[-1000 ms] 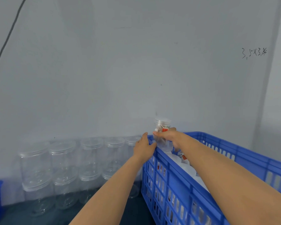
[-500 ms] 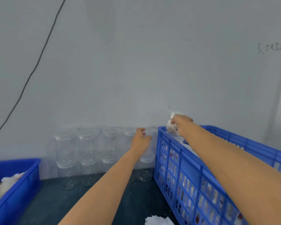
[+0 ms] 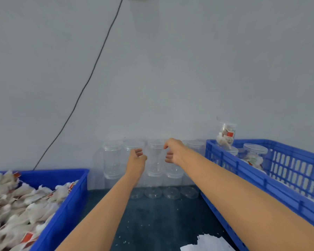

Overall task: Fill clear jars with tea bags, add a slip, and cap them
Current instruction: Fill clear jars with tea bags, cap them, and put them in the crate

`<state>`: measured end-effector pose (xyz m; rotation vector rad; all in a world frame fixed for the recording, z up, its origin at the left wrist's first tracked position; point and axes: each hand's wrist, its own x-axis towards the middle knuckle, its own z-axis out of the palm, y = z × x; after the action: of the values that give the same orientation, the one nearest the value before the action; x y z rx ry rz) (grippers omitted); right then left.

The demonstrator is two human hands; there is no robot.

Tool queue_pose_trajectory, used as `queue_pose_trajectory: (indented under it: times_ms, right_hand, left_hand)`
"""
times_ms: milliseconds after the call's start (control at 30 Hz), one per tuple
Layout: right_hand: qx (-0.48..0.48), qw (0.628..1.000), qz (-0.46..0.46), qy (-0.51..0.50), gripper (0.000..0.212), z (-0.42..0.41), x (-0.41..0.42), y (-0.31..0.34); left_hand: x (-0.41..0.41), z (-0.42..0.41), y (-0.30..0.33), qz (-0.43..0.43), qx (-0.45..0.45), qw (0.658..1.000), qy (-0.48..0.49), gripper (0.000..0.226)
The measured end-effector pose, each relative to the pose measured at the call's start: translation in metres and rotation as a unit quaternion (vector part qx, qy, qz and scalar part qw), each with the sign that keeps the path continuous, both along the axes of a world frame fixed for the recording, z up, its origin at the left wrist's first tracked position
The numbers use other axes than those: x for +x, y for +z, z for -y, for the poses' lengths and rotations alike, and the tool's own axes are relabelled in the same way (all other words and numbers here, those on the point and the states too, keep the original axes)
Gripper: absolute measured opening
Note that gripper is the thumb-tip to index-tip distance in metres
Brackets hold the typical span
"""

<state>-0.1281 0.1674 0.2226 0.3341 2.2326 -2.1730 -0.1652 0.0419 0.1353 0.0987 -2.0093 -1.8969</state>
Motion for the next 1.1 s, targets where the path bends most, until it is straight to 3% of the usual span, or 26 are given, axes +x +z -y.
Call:
queue_pose_trajectory:
  times_ms: [200,400,500,600,767,1100]
  right_hand:
    - [-0.02,0.996,0.028,0.078,0.012,0.075,-0.021,-0.04]
    - [-0.011,0.993,0.041,0.11,0.028,0.123,-0.041,-0.07]
    - [-0.003,0.993,0.043,0.113,0.022,0.135,-0.048,-0.077]
    - [-0.004,0.99,0.042,0.134,0.037,0.143,-0.054,-0.084]
    - [-0.006,0.99,0.043,0.138,0.043,0.15,-0.058,-0.091]
    - [0.025,0.986,0.014,0.162,0.067,0.158,-0.051,-0.091]
  left_hand:
    - [-0.002,0.075,-0.024,-0.063,-0.015,0.99,0.126,0.031]
    - [-0.022,0.118,-0.04,-0.067,0.008,0.968,0.24,0.029]
    - [-0.038,0.127,-0.046,-0.047,0.025,0.97,0.235,0.028]
    - [-0.05,0.13,-0.051,-0.007,0.037,0.979,0.2,0.032]
    - [-0.065,0.128,-0.06,0.059,0.068,0.99,0.107,0.039]
    - [-0.059,0.128,-0.059,0.033,0.044,0.993,0.104,0.046]
